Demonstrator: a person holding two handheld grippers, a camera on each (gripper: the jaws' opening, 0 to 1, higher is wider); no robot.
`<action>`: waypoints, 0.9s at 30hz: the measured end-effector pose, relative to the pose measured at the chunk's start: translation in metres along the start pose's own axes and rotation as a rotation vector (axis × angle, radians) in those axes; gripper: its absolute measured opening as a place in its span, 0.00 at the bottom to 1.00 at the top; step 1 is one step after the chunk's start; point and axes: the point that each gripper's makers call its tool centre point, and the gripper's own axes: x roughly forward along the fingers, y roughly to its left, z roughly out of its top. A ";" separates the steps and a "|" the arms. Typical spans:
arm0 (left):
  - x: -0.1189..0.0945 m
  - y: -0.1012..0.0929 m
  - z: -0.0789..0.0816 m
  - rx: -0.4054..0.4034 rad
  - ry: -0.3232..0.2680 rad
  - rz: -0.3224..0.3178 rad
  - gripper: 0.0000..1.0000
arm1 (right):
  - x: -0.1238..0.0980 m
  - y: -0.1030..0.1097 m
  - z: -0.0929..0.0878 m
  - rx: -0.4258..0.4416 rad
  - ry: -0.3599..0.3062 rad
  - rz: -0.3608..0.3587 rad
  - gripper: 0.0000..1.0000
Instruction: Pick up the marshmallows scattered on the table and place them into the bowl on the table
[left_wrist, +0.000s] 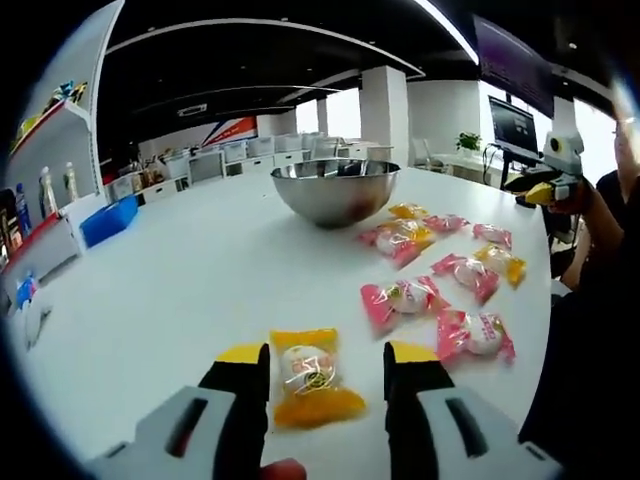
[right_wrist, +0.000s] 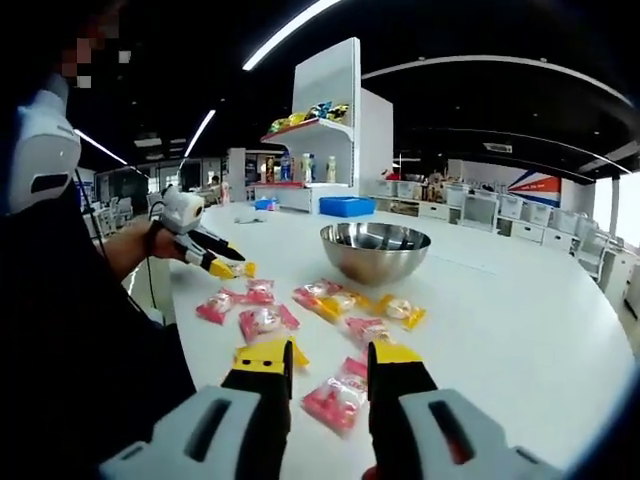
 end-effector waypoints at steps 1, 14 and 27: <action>0.000 0.001 -0.001 -0.001 0.002 0.000 0.45 | 0.000 0.001 -0.001 -0.002 0.006 0.006 0.30; 0.006 0.006 -0.006 -0.022 0.011 0.006 0.41 | 0.002 0.005 -0.007 0.001 0.020 0.024 0.30; 0.009 0.009 -0.009 -0.011 0.002 0.029 0.30 | 0.001 0.002 -0.006 0.013 0.012 0.010 0.29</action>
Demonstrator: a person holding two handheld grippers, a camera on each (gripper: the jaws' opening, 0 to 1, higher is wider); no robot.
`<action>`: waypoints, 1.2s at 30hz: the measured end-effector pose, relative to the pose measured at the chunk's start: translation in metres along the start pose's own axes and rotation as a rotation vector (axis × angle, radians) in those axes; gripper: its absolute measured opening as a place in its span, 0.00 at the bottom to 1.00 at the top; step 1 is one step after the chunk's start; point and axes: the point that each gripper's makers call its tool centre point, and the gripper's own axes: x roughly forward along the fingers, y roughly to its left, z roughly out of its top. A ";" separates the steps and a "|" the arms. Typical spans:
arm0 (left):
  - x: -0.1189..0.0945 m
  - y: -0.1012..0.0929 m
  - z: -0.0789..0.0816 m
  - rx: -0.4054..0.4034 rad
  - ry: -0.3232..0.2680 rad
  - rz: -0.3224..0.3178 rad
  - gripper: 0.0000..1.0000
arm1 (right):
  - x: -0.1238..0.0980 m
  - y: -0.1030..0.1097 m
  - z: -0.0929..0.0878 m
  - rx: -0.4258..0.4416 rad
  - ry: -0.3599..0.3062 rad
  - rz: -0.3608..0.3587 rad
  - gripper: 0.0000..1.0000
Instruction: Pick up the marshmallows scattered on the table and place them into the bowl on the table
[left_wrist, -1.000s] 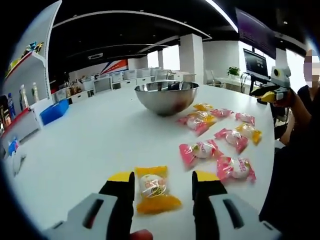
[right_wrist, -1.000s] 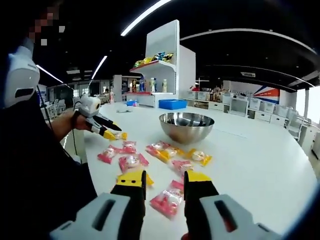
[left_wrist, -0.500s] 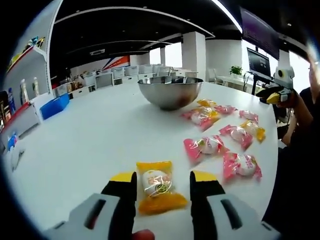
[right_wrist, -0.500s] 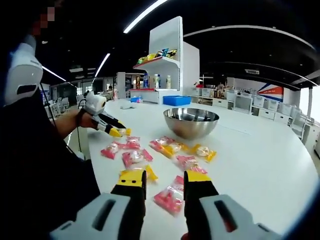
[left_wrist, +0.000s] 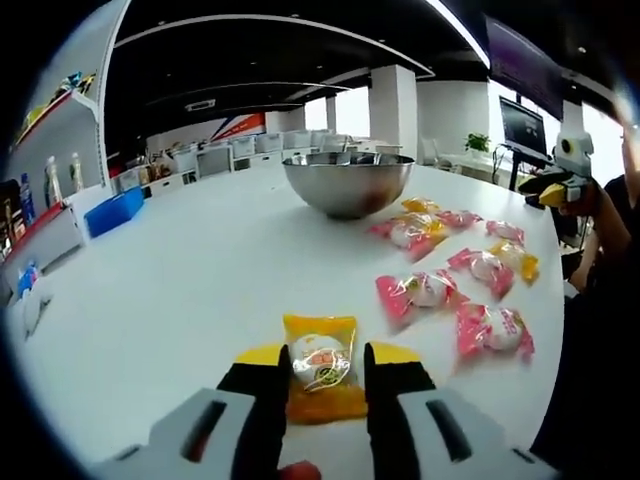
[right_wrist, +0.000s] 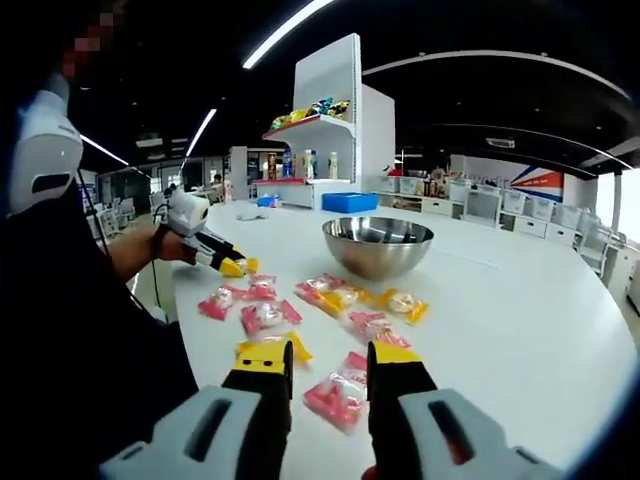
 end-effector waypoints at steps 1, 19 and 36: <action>0.000 0.000 0.000 0.003 -0.001 -0.001 0.29 | 0.000 0.000 -0.001 0.000 0.001 0.001 0.29; -0.001 0.000 0.012 -0.012 -0.044 -0.018 0.24 | 0.001 -0.001 -0.003 -0.001 0.010 0.004 0.29; 0.013 -0.003 0.063 0.085 -0.088 -0.053 0.24 | 0.000 -0.001 -0.009 0.006 0.019 0.007 0.28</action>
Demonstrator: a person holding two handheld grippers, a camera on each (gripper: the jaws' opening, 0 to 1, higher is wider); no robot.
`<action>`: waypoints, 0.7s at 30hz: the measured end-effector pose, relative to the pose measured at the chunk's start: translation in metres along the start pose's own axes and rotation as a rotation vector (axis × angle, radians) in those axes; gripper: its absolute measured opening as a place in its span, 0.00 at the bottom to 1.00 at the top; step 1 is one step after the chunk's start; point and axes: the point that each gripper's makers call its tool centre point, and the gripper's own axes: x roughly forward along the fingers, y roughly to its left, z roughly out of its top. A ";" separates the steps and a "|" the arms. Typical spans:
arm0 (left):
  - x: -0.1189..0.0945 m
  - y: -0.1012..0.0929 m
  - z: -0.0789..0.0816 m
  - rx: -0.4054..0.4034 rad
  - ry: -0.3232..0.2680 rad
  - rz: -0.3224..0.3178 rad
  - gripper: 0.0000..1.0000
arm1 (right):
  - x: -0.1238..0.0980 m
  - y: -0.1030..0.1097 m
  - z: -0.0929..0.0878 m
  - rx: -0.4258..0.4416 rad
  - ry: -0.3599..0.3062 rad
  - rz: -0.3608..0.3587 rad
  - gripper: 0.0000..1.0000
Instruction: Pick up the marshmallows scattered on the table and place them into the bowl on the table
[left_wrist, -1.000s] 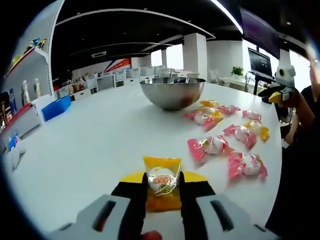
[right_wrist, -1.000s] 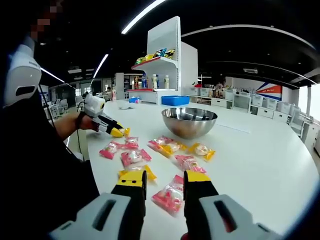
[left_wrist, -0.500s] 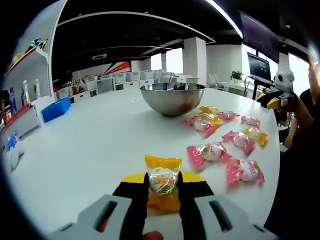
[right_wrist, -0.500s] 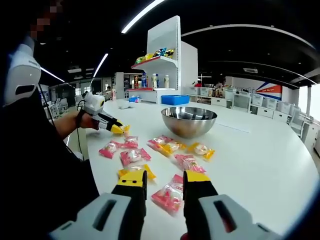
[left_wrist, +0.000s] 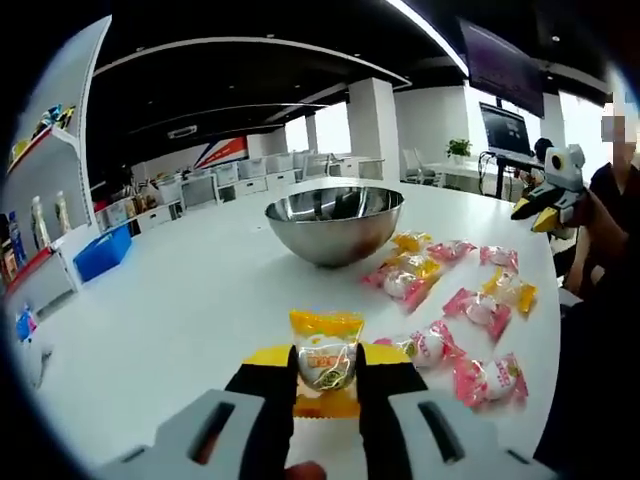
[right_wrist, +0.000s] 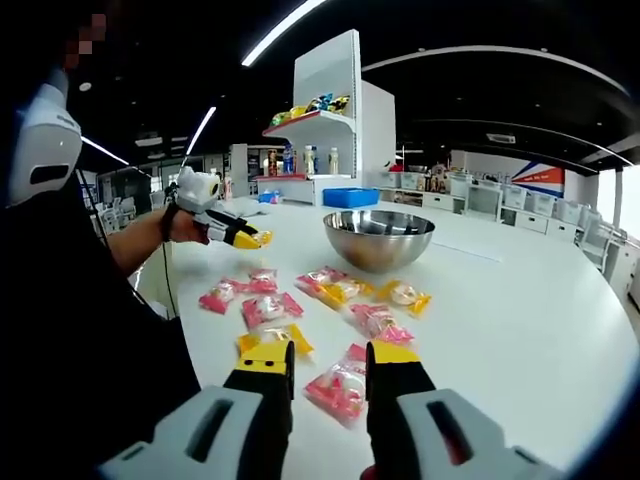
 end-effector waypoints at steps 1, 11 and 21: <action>0.002 0.000 0.003 0.006 -0.003 -0.003 0.24 | 0.000 0.000 -0.001 0.000 0.002 0.000 0.28; 0.020 -0.004 0.028 0.062 0.003 -0.055 0.24 | 0.000 0.002 -0.007 0.011 0.015 0.006 0.28; 0.035 -0.007 0.055 0.127 -0.004 -0.092 0.24 | 0.000 0.005 -0.007 0.009 0.024 0.009 0.28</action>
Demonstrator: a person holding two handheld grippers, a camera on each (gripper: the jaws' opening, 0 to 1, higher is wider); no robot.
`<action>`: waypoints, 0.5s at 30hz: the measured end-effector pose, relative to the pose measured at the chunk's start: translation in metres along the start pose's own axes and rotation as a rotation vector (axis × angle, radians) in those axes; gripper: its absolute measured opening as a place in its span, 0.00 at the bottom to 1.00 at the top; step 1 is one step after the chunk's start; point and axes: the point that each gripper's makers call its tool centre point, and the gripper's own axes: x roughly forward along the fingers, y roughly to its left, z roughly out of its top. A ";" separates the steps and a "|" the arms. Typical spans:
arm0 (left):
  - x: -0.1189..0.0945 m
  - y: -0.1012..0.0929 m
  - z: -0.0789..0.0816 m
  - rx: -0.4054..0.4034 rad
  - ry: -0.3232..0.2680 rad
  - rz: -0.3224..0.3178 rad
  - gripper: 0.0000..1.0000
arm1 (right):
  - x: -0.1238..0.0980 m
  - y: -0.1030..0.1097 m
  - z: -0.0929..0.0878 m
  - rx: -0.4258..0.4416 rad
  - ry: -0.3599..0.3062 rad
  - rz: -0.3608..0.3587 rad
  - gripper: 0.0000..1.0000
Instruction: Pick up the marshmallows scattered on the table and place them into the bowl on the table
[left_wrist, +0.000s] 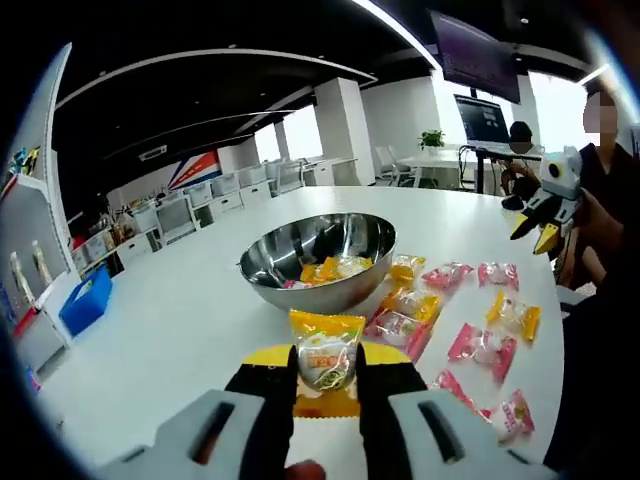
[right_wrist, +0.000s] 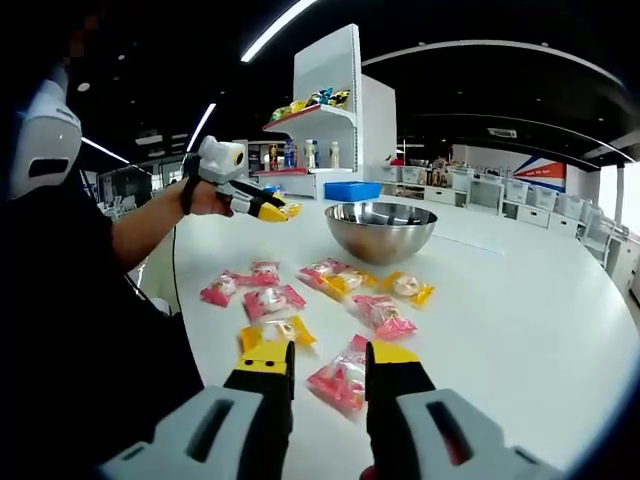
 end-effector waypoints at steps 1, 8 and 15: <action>0.002 0.001 0.002 0.004 -0.001 -0.003 0.24 | 0.000 0.000 0.000 0.000 0.001 -0.001 0.28; 0.014 0.005 0.022 0.026 -0.016 -0.010 0.24 | 0.000 0.000 -0.003 0.002 0.004 0.000 0.28; 0.027 0.006 0.045 0.039 -0.041 -0.021 0.24 | 0.000 -0.003 -0.006 0.014 0.001 -0.008 0.28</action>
